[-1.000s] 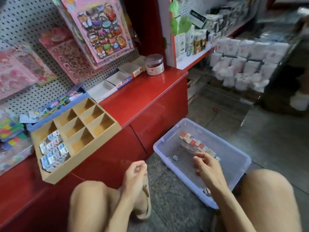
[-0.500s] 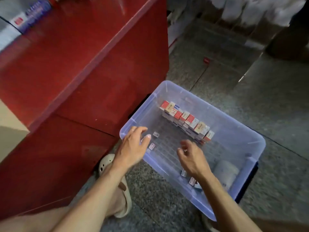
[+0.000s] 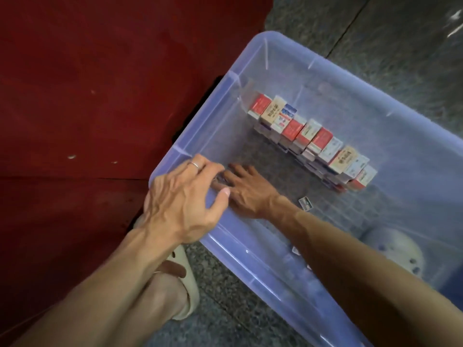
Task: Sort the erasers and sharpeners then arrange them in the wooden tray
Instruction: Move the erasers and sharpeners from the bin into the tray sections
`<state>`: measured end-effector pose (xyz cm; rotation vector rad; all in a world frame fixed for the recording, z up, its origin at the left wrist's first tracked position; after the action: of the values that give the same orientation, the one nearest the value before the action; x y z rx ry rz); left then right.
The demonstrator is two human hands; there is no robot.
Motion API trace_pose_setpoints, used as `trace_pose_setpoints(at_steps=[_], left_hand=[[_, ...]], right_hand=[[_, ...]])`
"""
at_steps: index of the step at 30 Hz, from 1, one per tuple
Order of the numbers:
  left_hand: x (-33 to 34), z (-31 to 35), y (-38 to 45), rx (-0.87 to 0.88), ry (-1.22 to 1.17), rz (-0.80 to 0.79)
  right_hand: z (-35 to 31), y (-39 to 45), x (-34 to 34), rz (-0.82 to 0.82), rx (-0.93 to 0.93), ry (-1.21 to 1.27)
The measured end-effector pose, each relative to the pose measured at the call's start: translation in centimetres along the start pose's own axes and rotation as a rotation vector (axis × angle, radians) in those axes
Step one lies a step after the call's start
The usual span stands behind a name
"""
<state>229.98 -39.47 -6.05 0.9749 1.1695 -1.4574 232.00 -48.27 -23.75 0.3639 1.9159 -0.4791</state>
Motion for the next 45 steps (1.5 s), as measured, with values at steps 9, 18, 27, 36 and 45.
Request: trace_pose_setpoints(at_steps=[9, 18, 27, 36, 45], left_hand=[[0.1, 0.0, 0.1, -0.017, 0.018, -0.023], [0.2, -0.1, 0.1, -0.004, -0.004, 0.01], [0.1, -0.3, 0.0, -0.005, -0.033, 0.068], [0.0, -0.2, 0.0, 0.0, -0.064, 0.105], [0.0, -0.3, -0.1, 0.003, -0.066, 0.104]], right_hand=[[2.2, -4.9, 2.5, 0.204, -0.161, -0.076], [2.7, -3.6, 2.4, 0.237, -0.15, -0.126], [3.1, -6.7, 0.1, 0.18, 0.211, 0.098], [4.8, -15.4, 1.5, 0.051, 0.874, 0.186], [4.7, -13.8, 0.2, 0.111, 0.905, 0.494]])
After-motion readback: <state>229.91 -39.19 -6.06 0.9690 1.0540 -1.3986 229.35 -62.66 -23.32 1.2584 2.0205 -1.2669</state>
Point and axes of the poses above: each hand's wrist, its own y-axis towards the middle knuckle, its own x-axis out of the palm, z = x × y, the point moved 5 cm from there along y, towards the middle knuckle, and after that the axes turned 2 degrees about -y, right-handed, at the moved point
